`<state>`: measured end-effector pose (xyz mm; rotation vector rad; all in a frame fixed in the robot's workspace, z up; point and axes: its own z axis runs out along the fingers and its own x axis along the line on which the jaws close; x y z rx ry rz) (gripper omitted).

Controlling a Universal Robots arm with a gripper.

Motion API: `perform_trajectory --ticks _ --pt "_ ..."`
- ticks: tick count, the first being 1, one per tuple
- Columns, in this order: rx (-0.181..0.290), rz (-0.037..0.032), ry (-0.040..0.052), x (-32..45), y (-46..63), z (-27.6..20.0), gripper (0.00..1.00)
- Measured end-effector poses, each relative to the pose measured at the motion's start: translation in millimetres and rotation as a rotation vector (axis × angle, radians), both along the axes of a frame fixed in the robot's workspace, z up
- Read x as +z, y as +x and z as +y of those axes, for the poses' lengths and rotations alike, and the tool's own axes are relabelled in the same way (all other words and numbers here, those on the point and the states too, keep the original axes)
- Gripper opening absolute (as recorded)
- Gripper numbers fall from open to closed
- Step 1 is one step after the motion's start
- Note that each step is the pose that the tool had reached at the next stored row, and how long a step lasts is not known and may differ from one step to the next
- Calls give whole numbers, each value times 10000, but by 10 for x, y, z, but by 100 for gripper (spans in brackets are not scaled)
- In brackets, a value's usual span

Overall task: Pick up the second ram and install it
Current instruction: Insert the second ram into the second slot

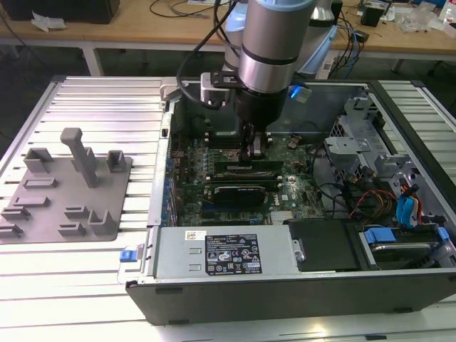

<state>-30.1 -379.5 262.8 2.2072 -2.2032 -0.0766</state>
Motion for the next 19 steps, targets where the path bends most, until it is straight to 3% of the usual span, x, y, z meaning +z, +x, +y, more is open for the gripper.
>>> perform_trajectory --ticks 4,8,11,16,19 --pt "-3 -8 76 -62 -15 0 9" --pt "-2 -7 90 -147 -33 3 9" --pt "-3 -9 246 -157 -33 3 9" --pt "-256 -12 250 -169 -33 3 9" --pt "5 -9 250 -192 -33 3 9"
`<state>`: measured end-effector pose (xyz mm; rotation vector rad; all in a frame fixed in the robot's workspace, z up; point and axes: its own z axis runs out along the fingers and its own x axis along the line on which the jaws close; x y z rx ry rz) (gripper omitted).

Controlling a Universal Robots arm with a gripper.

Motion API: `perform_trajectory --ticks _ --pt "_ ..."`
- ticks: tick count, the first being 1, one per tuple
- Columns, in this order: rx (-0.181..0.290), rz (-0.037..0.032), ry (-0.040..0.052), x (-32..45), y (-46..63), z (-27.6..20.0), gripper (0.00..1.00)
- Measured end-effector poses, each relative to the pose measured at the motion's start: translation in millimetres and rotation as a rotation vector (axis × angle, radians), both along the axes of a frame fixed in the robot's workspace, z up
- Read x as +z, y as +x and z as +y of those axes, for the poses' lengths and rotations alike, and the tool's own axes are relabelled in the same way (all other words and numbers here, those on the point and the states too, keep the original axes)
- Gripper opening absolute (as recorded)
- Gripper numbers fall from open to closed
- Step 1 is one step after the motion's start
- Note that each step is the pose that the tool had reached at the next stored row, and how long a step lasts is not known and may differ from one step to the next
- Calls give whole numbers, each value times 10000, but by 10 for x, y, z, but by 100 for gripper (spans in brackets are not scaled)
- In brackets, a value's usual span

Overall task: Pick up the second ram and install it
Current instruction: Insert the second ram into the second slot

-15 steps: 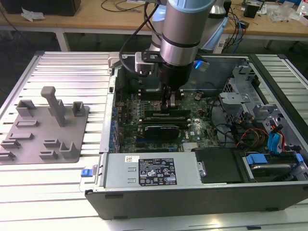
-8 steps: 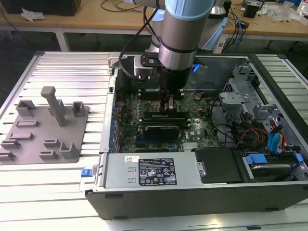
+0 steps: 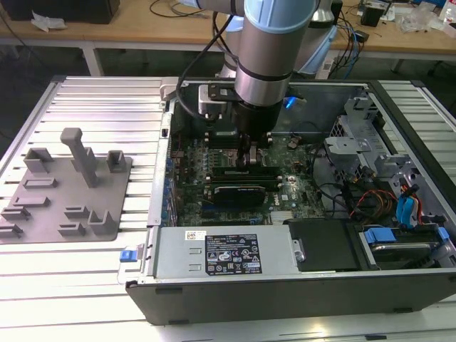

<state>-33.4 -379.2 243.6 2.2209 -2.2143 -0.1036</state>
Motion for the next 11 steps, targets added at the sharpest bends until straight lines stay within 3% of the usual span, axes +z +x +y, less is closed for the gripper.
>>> perform_trajectory --ticks 11 --pt "-68 1 0 -44 0 -3 9"
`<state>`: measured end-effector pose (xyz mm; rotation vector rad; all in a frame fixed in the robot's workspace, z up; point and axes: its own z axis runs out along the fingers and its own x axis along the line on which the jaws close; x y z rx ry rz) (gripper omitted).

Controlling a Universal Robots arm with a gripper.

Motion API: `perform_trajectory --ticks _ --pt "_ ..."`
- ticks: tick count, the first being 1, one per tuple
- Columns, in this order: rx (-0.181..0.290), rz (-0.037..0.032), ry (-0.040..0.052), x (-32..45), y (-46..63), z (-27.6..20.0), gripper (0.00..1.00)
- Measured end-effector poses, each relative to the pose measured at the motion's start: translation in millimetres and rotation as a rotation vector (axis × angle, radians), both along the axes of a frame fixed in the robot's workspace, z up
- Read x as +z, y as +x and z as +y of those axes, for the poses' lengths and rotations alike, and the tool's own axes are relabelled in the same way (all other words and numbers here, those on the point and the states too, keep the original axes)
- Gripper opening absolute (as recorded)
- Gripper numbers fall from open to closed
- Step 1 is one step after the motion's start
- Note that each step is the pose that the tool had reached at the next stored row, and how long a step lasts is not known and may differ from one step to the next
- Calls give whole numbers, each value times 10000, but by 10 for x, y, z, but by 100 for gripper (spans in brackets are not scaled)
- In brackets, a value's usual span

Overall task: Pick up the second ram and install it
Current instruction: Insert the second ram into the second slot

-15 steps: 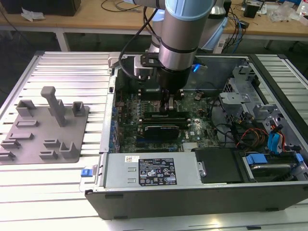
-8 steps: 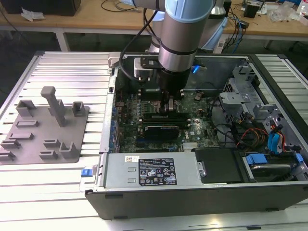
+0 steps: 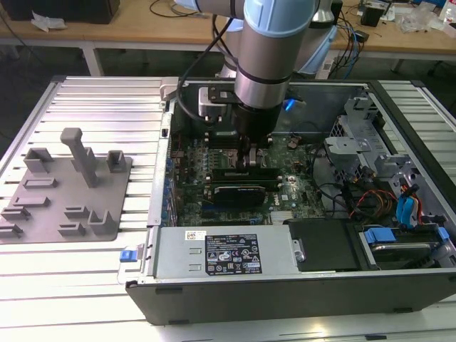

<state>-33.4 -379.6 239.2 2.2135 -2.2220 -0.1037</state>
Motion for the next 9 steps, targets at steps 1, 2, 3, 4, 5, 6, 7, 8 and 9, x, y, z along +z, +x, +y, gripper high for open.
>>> perform_trajectory --ticks 1,2,3,4,5,6,7,8,9 --pt "0 -1 2 -6 0 -1 9" --pt "-1 0 0 -9 -1 -2 9" --pt "0 -1 1 -13 -1 -2 9" --pt "0 0 1 -18 -1 -2 9" --pt "1 0 1 -20 0 -2 9" --pt "1 0 0 -21 0 -2 9" --pt "0 1 -1 -21 -1 -2 9" --pt "0 0 0 -21 -1 -2 9" --pt "0 -1 2 -22 -1 -3 9"
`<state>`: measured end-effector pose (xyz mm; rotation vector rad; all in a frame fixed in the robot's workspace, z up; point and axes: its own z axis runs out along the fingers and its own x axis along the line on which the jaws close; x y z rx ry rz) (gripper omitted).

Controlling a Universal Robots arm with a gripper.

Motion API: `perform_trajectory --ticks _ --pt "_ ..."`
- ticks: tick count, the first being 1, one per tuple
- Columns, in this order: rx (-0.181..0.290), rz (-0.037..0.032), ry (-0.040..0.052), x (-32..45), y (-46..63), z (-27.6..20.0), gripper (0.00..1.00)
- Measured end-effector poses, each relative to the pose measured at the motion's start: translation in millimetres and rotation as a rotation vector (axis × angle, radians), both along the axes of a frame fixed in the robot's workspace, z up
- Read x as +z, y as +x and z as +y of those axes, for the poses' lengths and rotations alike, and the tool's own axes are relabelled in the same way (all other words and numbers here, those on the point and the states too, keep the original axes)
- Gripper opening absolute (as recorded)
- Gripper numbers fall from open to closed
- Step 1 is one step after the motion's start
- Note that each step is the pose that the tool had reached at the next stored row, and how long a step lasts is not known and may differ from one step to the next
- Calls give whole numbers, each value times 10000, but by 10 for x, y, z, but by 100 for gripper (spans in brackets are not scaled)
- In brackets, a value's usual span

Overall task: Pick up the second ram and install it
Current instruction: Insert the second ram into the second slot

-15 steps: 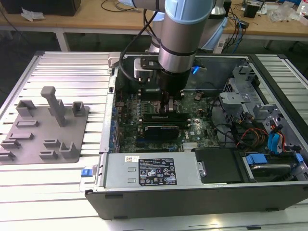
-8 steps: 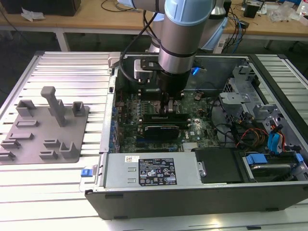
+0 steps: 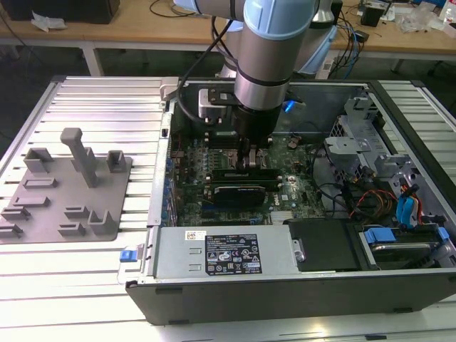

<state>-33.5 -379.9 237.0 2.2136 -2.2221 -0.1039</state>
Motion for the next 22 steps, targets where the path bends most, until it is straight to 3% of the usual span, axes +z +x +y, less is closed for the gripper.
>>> perform_trajectory --ticks 22 --pt "5 0 -2 -26 6 -4 9"
